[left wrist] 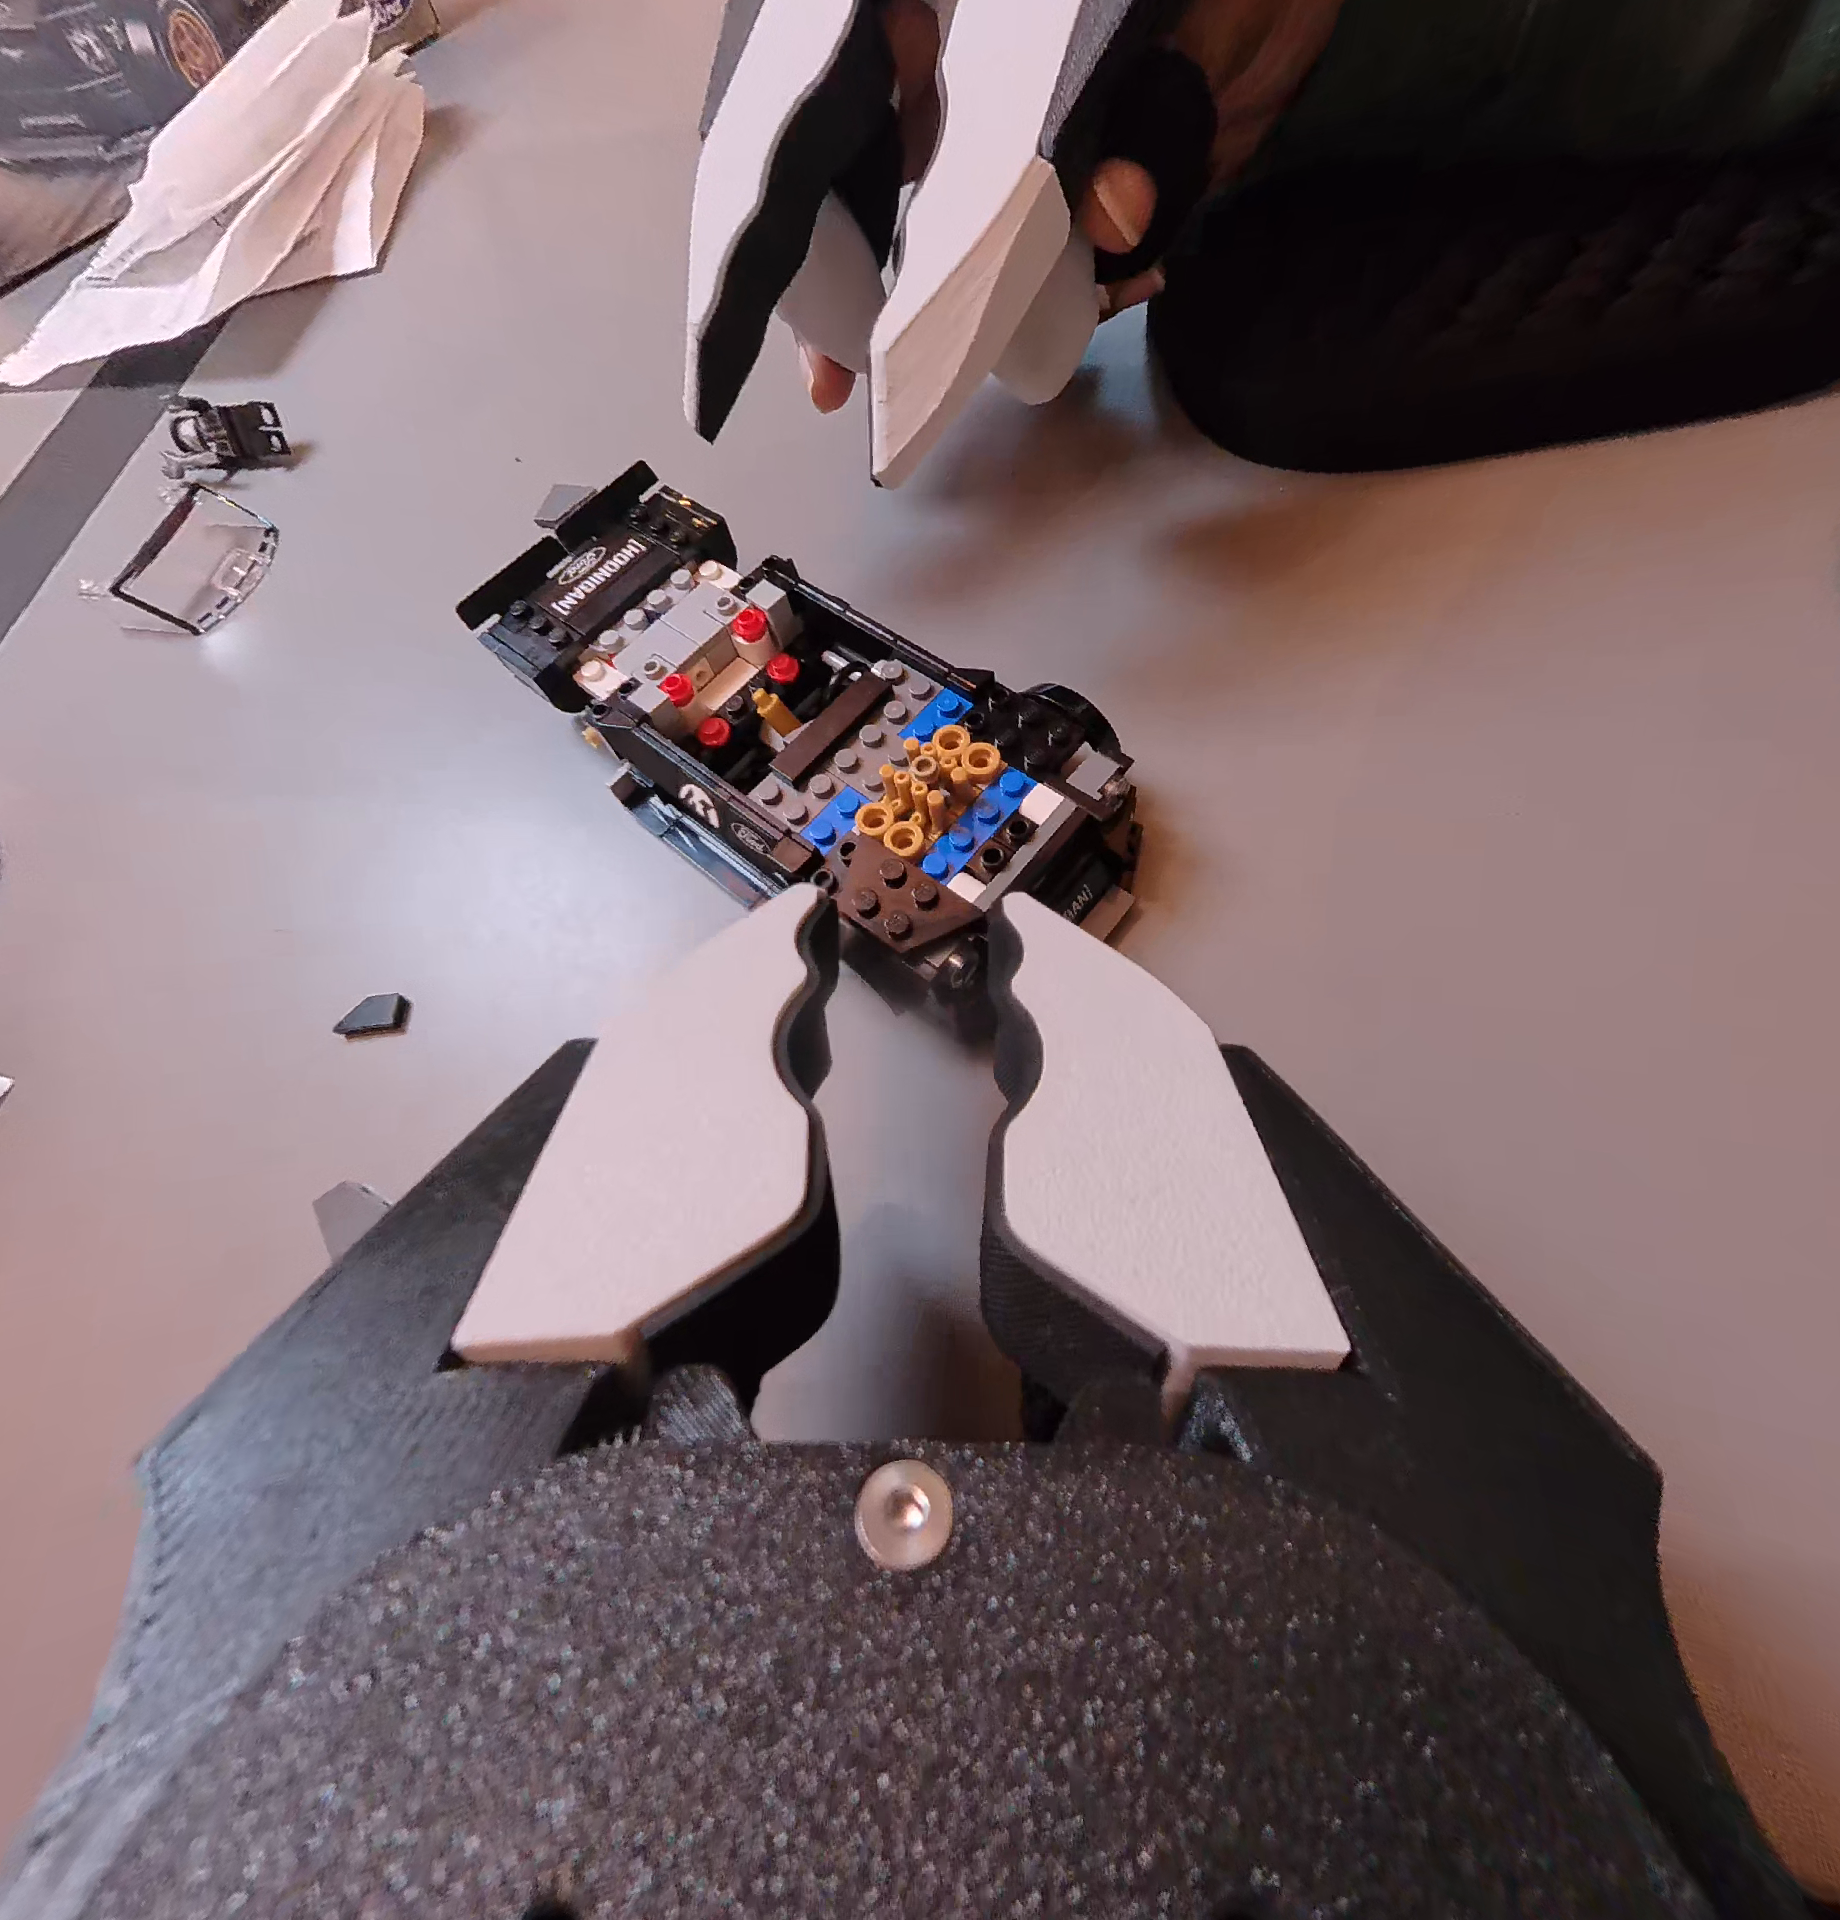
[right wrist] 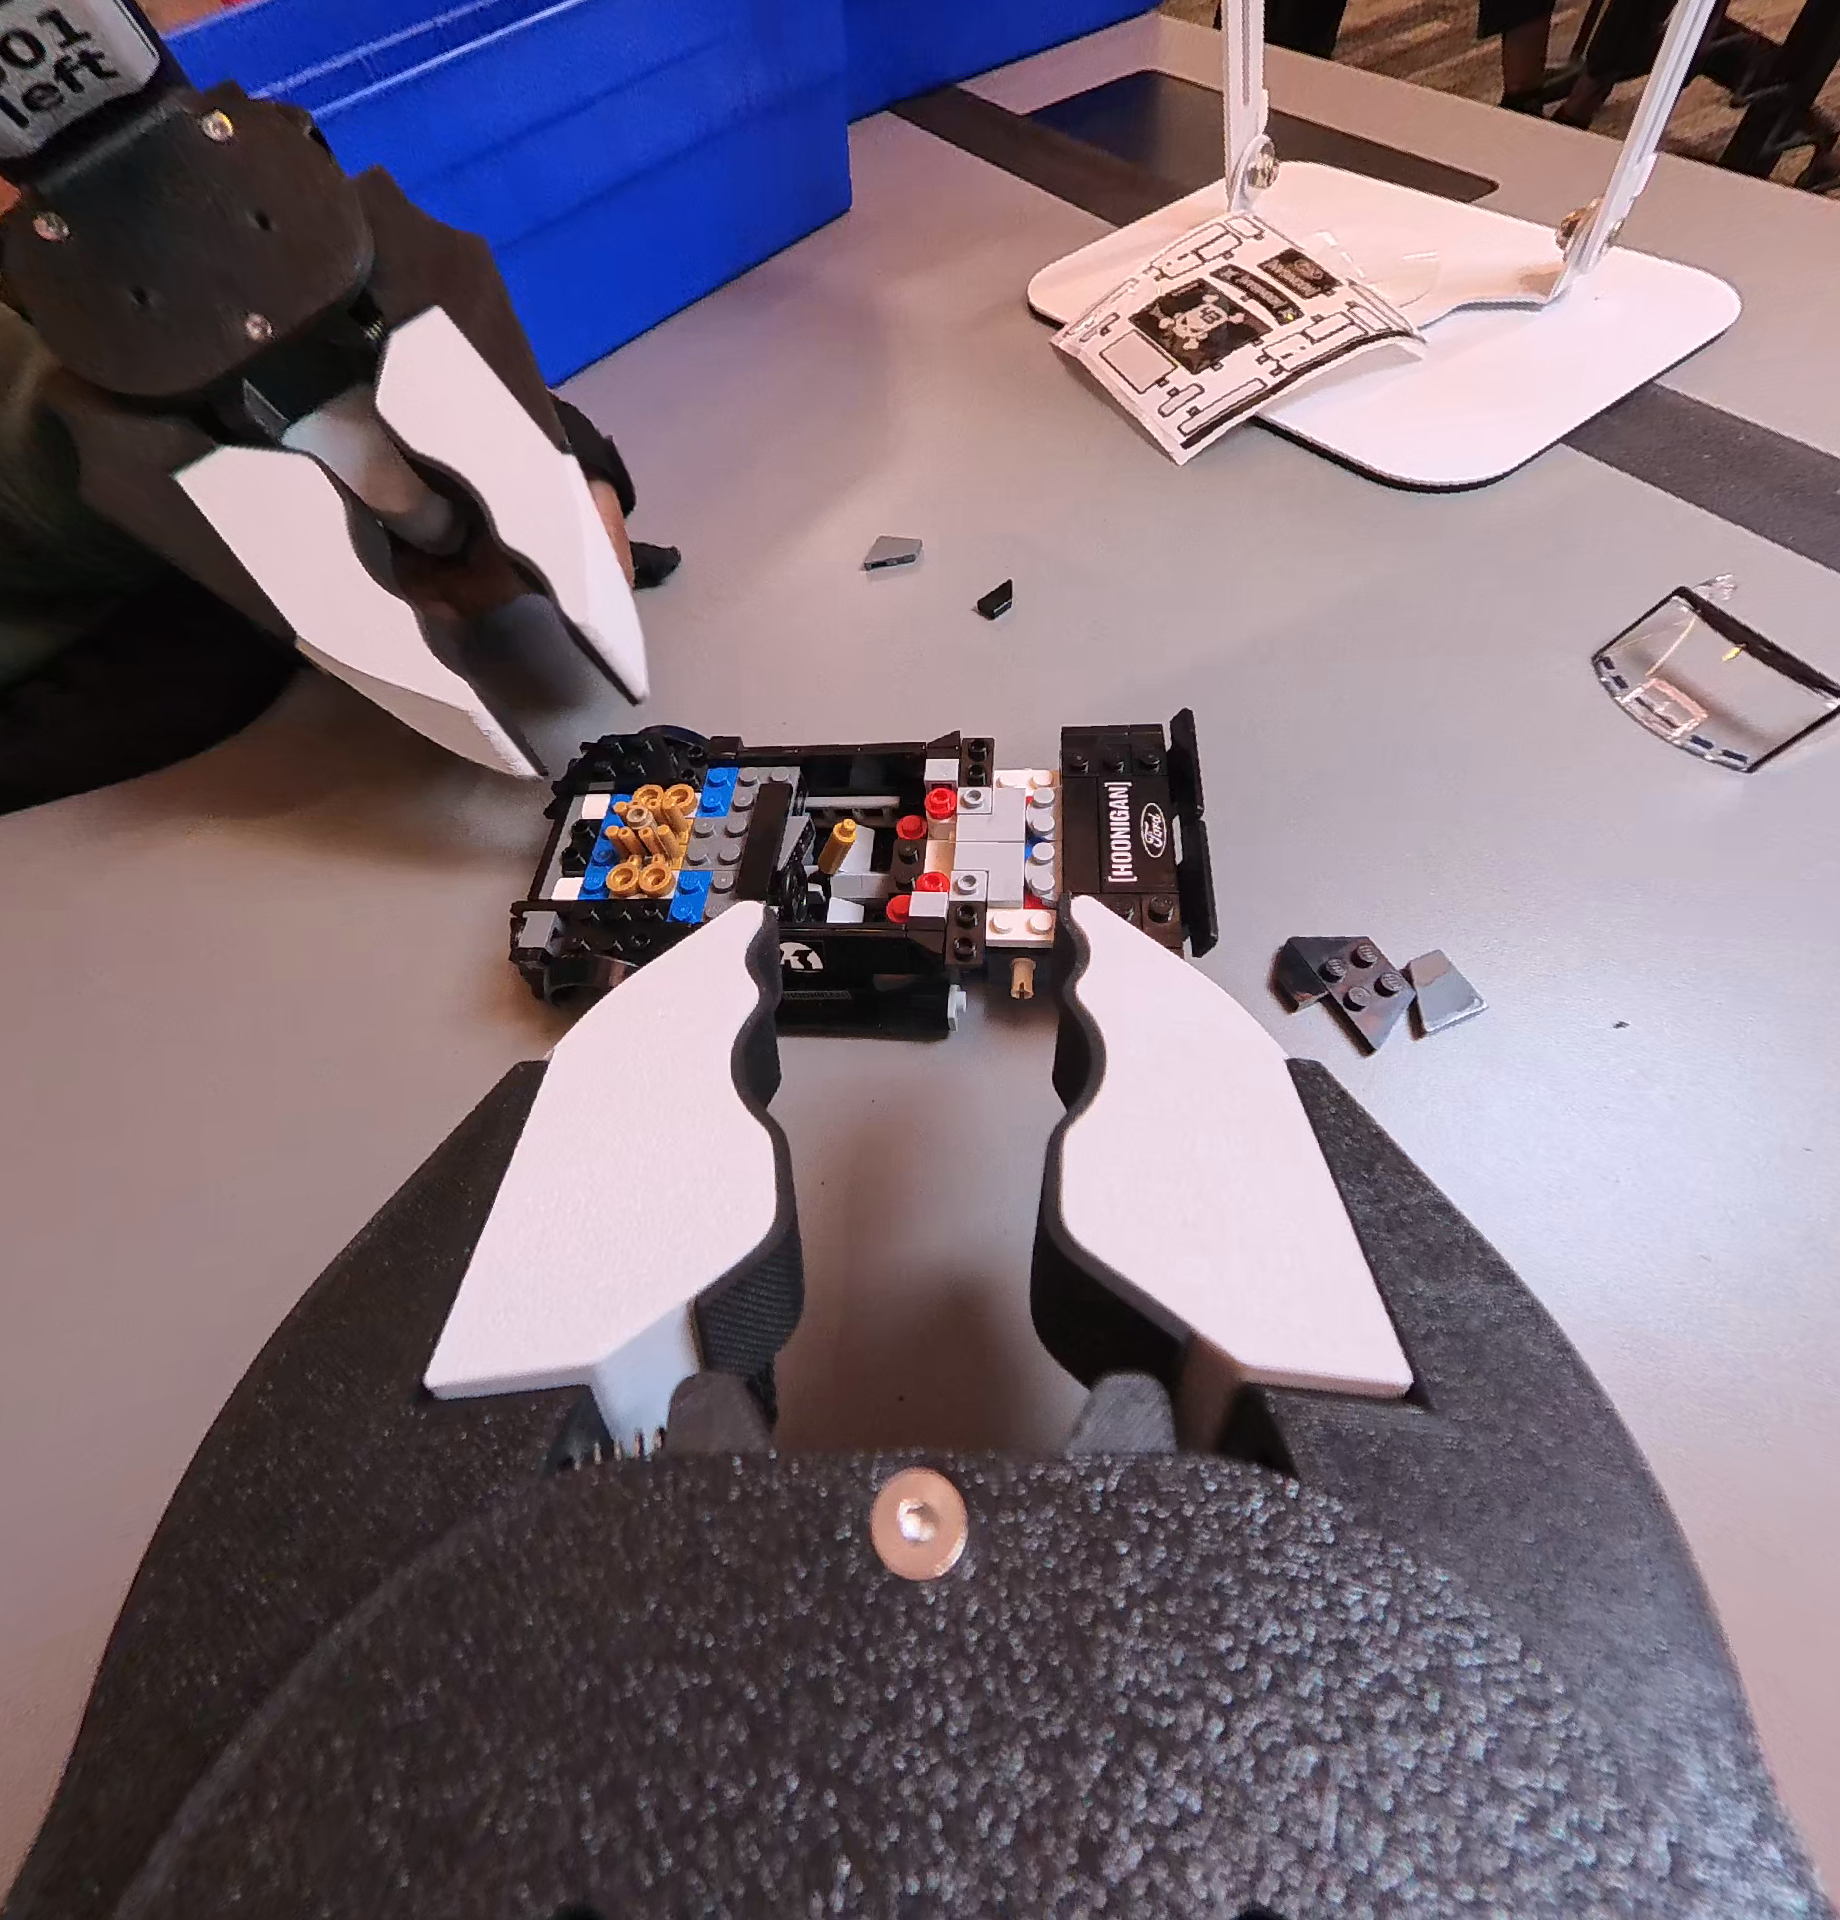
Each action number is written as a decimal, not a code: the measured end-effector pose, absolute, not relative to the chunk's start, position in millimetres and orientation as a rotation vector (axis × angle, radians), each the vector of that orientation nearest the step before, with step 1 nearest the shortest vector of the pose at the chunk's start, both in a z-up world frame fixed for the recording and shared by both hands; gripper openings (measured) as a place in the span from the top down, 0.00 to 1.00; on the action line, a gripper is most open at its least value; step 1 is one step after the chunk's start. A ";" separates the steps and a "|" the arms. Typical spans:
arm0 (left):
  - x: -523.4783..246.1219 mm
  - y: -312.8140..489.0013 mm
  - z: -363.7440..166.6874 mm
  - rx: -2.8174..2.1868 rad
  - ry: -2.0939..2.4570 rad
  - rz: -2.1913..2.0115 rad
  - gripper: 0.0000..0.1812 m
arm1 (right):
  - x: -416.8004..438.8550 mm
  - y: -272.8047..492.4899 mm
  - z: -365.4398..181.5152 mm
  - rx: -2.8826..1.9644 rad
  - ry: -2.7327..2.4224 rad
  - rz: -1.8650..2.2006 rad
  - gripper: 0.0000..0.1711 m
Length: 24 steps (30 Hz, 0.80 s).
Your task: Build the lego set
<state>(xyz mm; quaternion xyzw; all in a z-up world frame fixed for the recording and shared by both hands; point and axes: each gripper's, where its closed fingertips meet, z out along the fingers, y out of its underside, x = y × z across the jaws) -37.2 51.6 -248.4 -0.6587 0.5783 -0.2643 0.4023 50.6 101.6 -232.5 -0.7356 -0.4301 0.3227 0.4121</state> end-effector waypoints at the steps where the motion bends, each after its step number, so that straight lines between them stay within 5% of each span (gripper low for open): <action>1: -36.7 52.6 -247.8 -1.664 1.453 -0.666 0.84 | 50.6 101.6 -232.6 -1.851 -1.083 0.811 0.71; 24: -35.3 51.4 -255.9 -1.691 1.479 -0.646 0.88 | 50.6 101.1 -235.1 -1.855 -1.095 0.798 0.71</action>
